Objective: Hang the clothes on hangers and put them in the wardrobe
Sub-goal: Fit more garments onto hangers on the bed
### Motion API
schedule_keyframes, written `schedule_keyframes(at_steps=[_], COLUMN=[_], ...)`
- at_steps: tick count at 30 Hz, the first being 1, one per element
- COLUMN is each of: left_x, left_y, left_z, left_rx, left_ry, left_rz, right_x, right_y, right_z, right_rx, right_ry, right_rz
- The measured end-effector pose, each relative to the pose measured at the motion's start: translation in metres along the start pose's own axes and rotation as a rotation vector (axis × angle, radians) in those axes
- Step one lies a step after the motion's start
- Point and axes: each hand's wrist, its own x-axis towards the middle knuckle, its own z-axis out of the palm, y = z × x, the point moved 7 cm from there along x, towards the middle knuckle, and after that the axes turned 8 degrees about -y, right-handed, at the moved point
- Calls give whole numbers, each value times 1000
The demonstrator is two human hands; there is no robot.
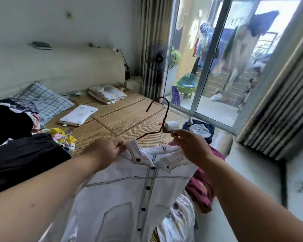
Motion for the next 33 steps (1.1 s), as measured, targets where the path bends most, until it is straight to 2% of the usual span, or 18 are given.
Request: schedule_keyframes(at_steps=[5,11,15,19,21,25,33], left_x=[25,78,120,163,183,232,349], left_y=[116,252,337,392,406,405,340], left_z=[45,110,149,175,184,210,275], left_rx=[-45,-108,-192,-251,-256,-267,-232], left_ry=[-39,-26,-19,-58,-76,-83,-170], left_rz=[76,134,151,161,160,124,8], right_x=[-44,-65,-66,-54,-40,3,117], right_y=[87,216,294,344,366,410,489], right_z=[-89,-171,-229,-276,-285,-276,-184], right_rx=[-81,-197,-173,-286,-326,-261,-215], right_ry=[159,134,120,187,170,136,-82], right_rz=[-5,52,109,48,41,66,121])
